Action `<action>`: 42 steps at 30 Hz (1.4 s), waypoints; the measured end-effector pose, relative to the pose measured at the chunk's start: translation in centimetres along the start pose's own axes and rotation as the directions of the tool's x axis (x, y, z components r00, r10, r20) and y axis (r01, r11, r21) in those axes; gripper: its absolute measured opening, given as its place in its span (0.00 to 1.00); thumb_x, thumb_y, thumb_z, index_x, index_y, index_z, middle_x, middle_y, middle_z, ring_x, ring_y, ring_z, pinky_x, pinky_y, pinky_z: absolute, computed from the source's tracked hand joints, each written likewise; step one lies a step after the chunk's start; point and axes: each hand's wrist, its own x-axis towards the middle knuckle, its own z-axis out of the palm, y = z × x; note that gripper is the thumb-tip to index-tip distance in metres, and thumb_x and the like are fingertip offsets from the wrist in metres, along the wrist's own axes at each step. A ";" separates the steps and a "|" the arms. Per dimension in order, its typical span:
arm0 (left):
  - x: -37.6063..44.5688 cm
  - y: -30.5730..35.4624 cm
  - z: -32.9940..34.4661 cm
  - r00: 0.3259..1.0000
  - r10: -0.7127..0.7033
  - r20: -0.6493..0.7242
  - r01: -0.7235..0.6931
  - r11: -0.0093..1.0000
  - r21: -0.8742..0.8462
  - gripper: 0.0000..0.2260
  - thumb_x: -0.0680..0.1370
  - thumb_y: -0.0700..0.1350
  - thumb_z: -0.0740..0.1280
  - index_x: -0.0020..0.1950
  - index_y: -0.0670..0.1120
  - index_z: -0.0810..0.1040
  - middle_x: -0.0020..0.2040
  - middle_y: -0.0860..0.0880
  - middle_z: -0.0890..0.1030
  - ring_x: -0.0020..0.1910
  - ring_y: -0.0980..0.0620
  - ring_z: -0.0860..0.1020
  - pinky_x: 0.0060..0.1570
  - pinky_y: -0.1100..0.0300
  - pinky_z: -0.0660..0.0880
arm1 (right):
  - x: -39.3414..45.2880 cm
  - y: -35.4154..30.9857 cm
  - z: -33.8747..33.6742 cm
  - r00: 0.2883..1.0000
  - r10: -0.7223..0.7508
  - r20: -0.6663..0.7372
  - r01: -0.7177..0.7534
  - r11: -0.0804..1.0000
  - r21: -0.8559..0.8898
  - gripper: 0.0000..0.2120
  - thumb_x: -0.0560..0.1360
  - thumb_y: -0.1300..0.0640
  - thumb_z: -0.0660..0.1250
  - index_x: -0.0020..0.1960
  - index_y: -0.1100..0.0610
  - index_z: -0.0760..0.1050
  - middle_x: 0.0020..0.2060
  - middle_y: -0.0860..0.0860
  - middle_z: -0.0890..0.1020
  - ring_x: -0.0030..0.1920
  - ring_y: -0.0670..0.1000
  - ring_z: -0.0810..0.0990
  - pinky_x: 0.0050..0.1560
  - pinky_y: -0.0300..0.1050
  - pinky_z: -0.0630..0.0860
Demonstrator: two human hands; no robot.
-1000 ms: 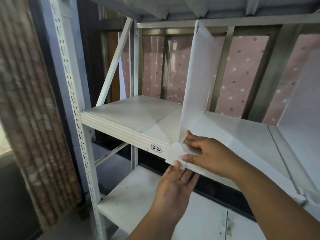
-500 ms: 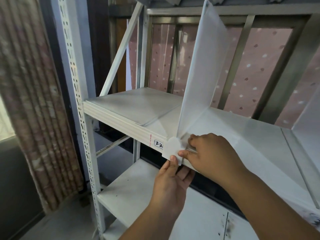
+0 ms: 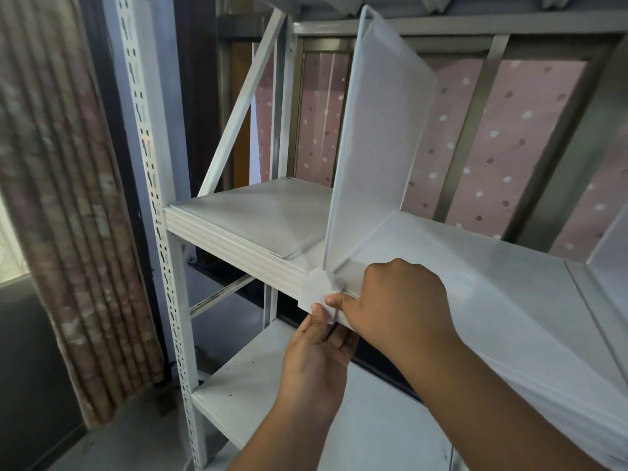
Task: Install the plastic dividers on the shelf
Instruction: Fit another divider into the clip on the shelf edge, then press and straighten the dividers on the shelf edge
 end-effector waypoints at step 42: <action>-12.8 -18.0 9.0 0.323 -0.865 0.384 0.882 0.423 0.209 0.64 0.54 0.81 0.71 0.81 0.45 0.64 0.76 0.27 0.70 0.73 0.22 0.68 0.69 0.30 0.69 | -24.1 20.4 -13.1 0.915 0.390 -0.099 -0.324 0.861 0.393 0.12 0.76 0.47 0.71 0.56 0.48 0.86 0.53 0.31 0.82 0.56 0.30 0.78 0.54 0.22 0.69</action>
